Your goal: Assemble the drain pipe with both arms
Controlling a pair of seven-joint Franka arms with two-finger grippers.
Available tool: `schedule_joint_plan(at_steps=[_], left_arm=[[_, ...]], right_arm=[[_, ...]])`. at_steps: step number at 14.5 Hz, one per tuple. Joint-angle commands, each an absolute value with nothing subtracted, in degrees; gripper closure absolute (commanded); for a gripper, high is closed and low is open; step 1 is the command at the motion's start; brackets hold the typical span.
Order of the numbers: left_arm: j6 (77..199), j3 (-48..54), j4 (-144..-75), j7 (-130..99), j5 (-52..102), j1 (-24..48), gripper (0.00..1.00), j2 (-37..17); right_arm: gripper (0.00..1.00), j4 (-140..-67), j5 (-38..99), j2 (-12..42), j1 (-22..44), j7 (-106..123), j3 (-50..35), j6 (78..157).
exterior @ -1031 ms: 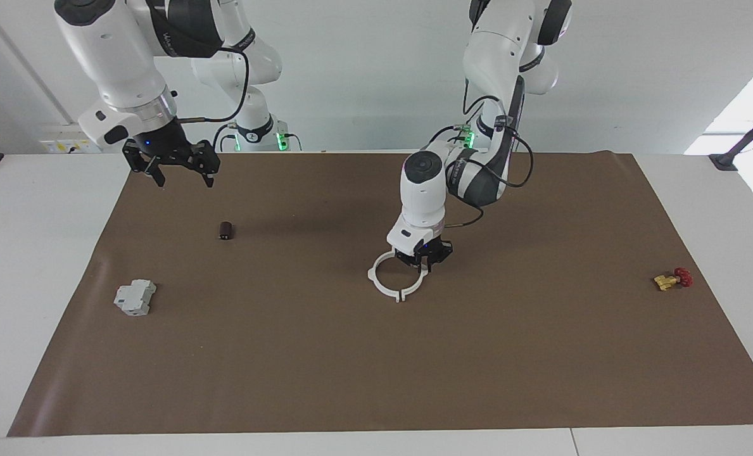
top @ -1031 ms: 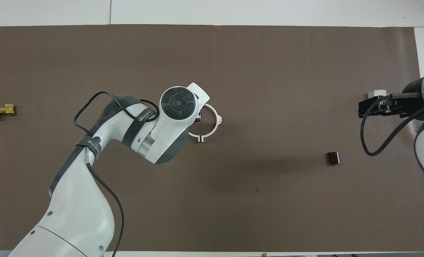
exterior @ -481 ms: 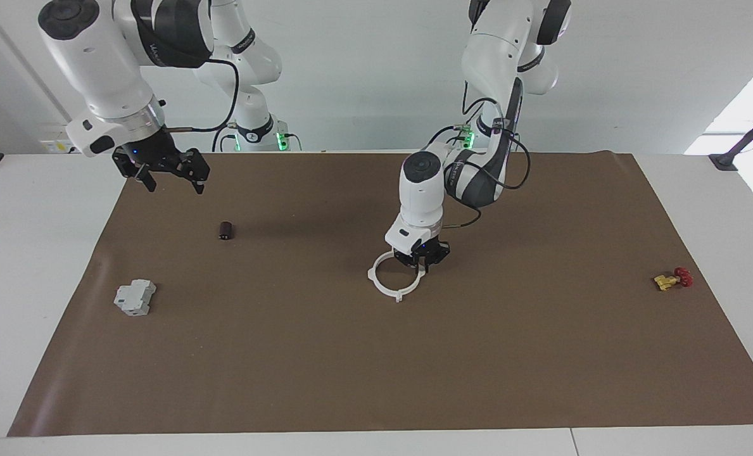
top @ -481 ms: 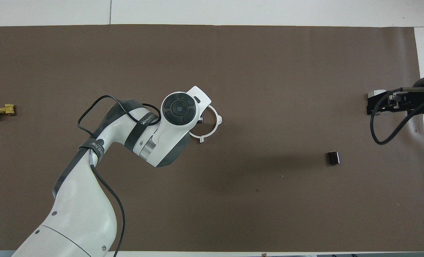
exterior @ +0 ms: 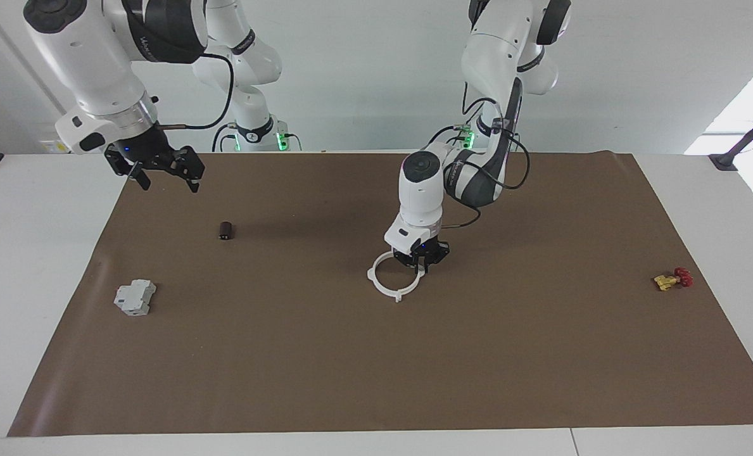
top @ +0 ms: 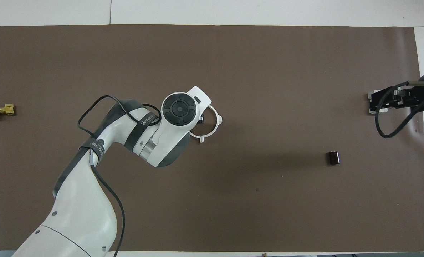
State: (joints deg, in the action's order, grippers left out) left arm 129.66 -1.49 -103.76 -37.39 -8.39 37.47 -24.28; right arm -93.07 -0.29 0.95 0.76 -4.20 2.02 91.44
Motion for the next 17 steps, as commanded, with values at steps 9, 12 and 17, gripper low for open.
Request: schedule_joint_plan(at_steps=[9,12,17], left_arm=[[131.39,-2.11,-105.47,-37.79,-9.76,38.41,1.0,-23.38],[132.36,-2.02,-105.47,-37.88,-9.76,38.15,1.0,-23.38],[132.1,-2.02,-105.38,-38.58,-9.23,38.06,0.33,-23.38]], right_arm=[[0.0,-91.23,0.35,1.93,-1.06,-0.62,1.49,92.2],[0.0,-91.23,0.35,1.93,-0.79,-0.79,1.49,92.37],[0.0,-91.32,0.53,1.93,-1.05,-0.53,1.49,92.2]])
